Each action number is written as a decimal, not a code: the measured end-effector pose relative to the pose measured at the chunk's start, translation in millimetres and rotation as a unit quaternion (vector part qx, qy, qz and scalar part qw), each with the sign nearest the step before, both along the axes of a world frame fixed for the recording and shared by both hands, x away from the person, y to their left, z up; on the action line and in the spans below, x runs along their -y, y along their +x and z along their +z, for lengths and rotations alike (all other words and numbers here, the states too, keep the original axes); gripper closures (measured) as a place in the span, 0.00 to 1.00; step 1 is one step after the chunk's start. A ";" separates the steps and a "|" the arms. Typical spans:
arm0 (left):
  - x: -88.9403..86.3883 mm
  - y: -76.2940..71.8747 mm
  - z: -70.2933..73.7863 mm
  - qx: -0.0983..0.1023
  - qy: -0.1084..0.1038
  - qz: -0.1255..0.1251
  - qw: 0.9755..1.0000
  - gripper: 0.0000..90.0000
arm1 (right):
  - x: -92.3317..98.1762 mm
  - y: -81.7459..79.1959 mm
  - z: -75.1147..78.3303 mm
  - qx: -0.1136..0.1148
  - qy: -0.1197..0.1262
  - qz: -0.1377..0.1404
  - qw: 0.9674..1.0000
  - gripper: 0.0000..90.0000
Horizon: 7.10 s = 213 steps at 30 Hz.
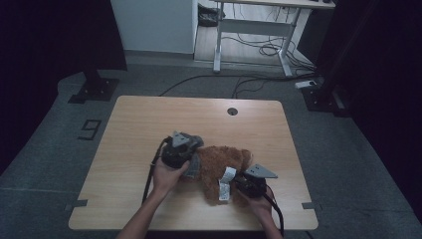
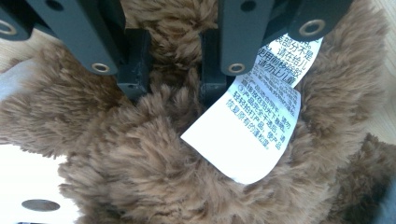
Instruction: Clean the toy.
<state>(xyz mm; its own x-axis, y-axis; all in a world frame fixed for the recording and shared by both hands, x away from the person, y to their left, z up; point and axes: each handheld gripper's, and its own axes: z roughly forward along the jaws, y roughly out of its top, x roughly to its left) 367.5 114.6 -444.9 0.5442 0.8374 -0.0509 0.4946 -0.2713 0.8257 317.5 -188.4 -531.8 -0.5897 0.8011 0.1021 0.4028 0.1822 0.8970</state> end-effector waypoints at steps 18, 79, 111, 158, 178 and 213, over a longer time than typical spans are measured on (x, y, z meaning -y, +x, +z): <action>-43.9 3.5 -49.1 -0.070 -0.018 0.022 0.997 0.90 | 1.8 3.3 -4.8 0.001 0.010 -0.016 1.000 0.77; -40.1 13.3 -34.3 -0.056 0.006 0.015 0.998 0.90 | 6.2 18.4 -8.2 0.001 0.017 -0.040 0.999 0.77; 29.1 35.7 -10.7 -0.019 0.010 -0.027 0.999 0.89 | 1.6 16.7 -6.1 0.008 -0.009 -0.043 0.999 0.65; 53.2 5.5 7.4 0.056 -0.030 -0.066 0.996 0.89 | -8.6 53.1 17.9 0.038 0.001 -0.049 0.998 0.72; 140.5 12.2 -13.5 -0.021 0.028 -0.119 0.992 0.90 | -7.3 15.0 -0.9 0.075 0.001 0.020 0.997 0.71; -49.9 -10.3 -41.6 -0.039 -0.025 0.014 0.999 0.89 | -0.7 7.4 -3.1 0.061 0.019 0.023 0.998 0.69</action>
<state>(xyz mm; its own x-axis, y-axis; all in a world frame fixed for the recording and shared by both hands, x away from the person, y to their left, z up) 357.2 164.5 -486.4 0.5126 0.8480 -0.1344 0.5651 -0.2155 0.7964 324.9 -187.7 -534.9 -0.6351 0.7703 0.0569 0.2818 0.1625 0.9456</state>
